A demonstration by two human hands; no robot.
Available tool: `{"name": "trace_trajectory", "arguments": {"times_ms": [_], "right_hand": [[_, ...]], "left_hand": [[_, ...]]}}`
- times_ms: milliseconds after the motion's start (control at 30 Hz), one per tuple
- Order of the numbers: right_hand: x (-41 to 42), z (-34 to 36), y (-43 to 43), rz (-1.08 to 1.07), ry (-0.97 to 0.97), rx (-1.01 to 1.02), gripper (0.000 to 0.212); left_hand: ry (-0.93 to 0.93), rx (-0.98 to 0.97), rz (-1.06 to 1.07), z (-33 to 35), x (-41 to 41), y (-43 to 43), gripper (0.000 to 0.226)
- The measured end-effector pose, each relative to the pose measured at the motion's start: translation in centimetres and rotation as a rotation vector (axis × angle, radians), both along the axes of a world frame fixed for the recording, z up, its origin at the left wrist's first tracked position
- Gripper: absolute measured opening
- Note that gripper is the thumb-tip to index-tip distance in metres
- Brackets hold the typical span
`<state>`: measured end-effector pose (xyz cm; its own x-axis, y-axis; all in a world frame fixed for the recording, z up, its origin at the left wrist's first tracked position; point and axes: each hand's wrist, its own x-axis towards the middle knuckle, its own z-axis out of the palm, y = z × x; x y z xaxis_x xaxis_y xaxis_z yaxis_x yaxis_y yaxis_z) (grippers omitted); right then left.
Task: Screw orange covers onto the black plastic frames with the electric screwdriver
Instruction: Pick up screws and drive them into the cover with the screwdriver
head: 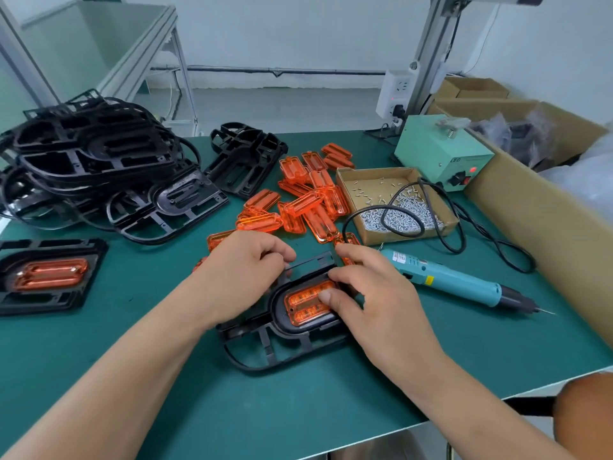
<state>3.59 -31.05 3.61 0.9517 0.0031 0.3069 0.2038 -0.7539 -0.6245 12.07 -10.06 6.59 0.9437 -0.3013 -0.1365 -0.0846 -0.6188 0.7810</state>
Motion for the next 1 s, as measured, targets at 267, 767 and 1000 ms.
{"name": "trace_trajectory", "arguments": {"times_ms": [267,767,1000], "right_hand": [[0.6,0.2,-0.1,-0.027,0.056,-0.003,0.014],[0.6,0.0,-1.6,0.055,0.169,0.669,0.032],[-0.2,2.0,-1.0,0.233,0.009,1.009,0.047]], "left_hand": [[-0.046,-0.016,-0.039,-0.9,0.4,-0.1,0.012],[-0.037,-0.054,-0.173,-0.2,0.5,0.4,0.042],[-0.048,-0.462,-0.257,0.3,0.5,0.9,0.032]]}}
